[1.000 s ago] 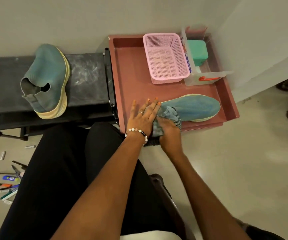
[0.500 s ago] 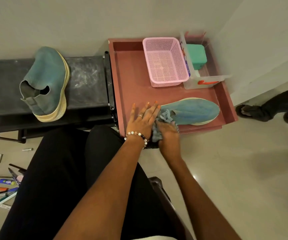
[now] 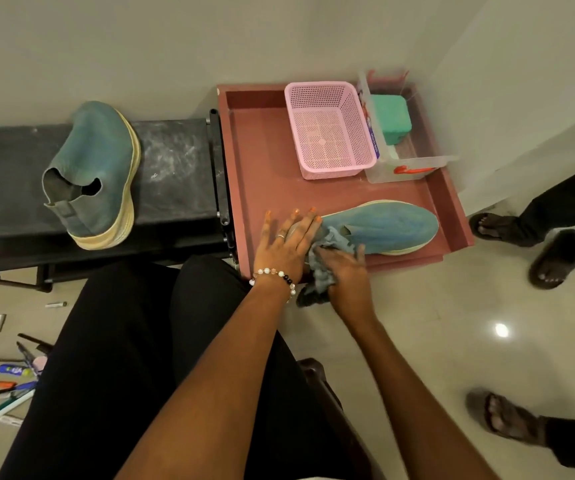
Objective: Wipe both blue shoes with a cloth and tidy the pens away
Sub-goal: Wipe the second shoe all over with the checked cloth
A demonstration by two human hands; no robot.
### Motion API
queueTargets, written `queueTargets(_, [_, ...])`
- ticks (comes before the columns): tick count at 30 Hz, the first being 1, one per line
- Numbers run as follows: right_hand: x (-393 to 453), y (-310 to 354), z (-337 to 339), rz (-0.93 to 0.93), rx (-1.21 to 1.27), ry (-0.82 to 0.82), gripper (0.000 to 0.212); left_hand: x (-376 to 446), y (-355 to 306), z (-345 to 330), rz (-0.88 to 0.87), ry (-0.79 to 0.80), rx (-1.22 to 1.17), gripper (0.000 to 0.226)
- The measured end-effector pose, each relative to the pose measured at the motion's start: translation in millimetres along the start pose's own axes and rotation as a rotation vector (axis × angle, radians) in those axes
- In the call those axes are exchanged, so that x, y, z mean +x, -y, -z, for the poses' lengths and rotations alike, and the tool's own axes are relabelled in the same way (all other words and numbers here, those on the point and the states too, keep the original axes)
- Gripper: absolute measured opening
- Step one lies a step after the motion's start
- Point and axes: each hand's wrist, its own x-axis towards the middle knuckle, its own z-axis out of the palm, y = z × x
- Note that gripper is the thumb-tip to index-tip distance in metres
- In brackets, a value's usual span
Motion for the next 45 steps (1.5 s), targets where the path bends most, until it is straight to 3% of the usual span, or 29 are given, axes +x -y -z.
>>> queueTargets(3, [7,-34,10,0.044,-0.333,0.008,0.054,0,-2,-2,0.001,-0.011,0.026,0.073])
queueTargets(6, [10,-2,-10,-0.115,-0.249,-0.105,0.031,1,-2,-2,0.004,-0.004,0.023,0.072])
queueTargets(9, [11,37,-26,-0.258,-0.002,-0.131,0.027,-1,-1,2,-0.009,0.037,0.009,0.077])
queueTargets(11, [9,29,-20,-0.165,0.067,-0.095,0.029,-2,-2,3,-0.014,0.051,0.033,0.078])
queueTargets(15, [8,-26,8,0.094,-0.286,-0.057,0.043,1,-1,-1,0.009,0.009,0.052,0.077])
queueTargets(18, [15,-28,5,-0.053,-0.417,-0.023,0.044,3,-3,-6,0.025,0.000,0.060,0.086])
queueTargets(22, [16,21,-18,-0.299,-0.142,-0.117,0.034,0,-5,-1,0.020,0.011,0.056,0.073])
queueTargets(24, [11,31,-15,-0.293,0.045,-0.054,0.039,-1,-4,1,0.008,0.024,0.055,0.071])
queueTargets(26, [3,14,-6,-0.095,0.000,0.004,0.057,1,-2,-2,0.013,0.017,0.051,0.076])
queueTargets(28, [3,-13,7,0.034,-0.151,0.032,0.060,3,-1,-5,0.019,0.015,0.059,0.083])
queueTargets(31, [10,-34,14,-0.040,-0.336,0.001,0.056,3,-2,-4,0.006,0.037,0.060,0.091])
queueTargets(33, [10,-20,3,-0.148,-0.332,-0.059,0.054,3,-3,-3,-0.003,0.021,0.069,0.085])
queueTargets(37, [10,34,-26,-0.347,-0.022,-0.102,0.038,0,-3,-2,-0.003,0.007,0.042,0.076])
queueTargets(41, [7,29,-9,-0.219,0.160,-0.113,0.041,1,-1,-1,-0.030,0.039,0.025,0.080])
queueTargets(43, [1,17,20,-0.312,0.537,-0.054,0.045,2,1,-3,-0.031,0.028,0.023,0.081])
queueTargets(45, [-6,5,46,-0.581,0.996,-0.157,0.044,4,1,-5,-0.024,0.028,0.006,0.085])
